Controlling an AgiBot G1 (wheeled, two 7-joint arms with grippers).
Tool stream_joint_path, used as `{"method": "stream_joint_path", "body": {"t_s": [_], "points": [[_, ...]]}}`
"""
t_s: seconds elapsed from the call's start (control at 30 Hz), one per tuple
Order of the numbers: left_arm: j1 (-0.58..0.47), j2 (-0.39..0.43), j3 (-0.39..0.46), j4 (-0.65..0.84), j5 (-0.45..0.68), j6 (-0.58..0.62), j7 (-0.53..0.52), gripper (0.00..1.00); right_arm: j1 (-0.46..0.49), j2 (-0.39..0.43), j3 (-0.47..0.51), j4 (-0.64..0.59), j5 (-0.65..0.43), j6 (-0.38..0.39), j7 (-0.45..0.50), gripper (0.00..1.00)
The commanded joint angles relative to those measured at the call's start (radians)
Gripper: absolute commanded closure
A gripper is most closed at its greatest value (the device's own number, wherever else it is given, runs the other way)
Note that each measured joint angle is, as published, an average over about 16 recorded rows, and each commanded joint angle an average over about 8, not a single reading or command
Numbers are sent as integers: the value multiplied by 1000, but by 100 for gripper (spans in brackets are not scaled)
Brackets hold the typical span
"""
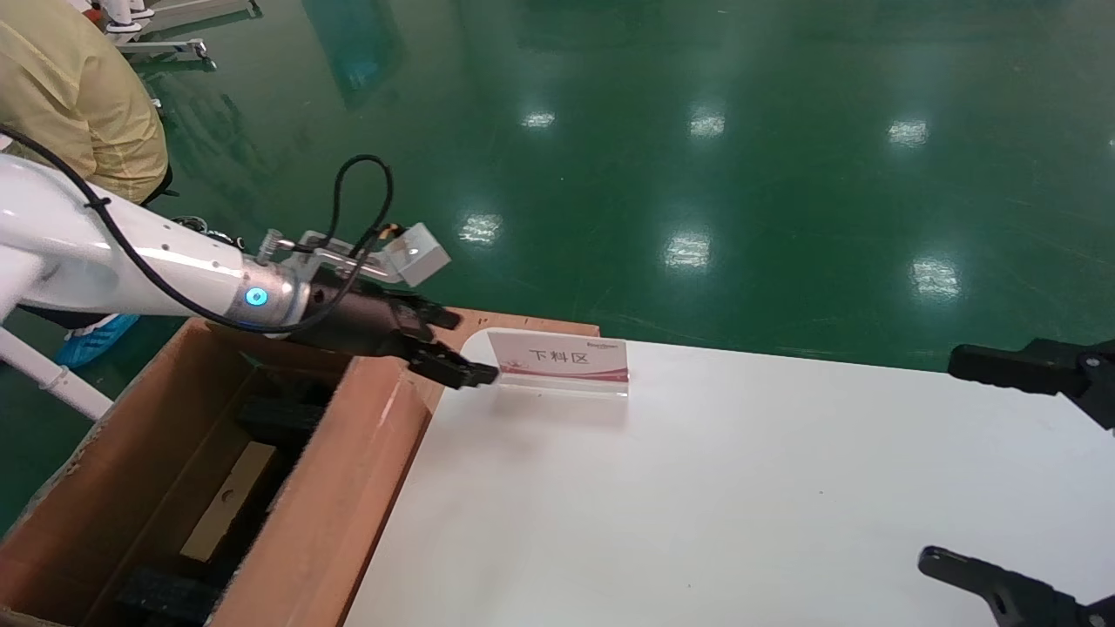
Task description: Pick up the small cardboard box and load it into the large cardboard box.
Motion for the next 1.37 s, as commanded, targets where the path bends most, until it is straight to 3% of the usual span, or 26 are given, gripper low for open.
{"method": "stream_joint_path", "body": {"t_s": [0.03,1.2,1.37], "points": [[34,-6,-57,-36,-12,18,8,0,0,0,1,0,0,0,0,1],[632,-107,-1049,-661,-216,331,150,0,-4,-5,14,3,-10,-6,8,0],[679,-115,-1127,-710,-232,355,161,0,-4,-6,16,4,-11,-6,9,0]]}}
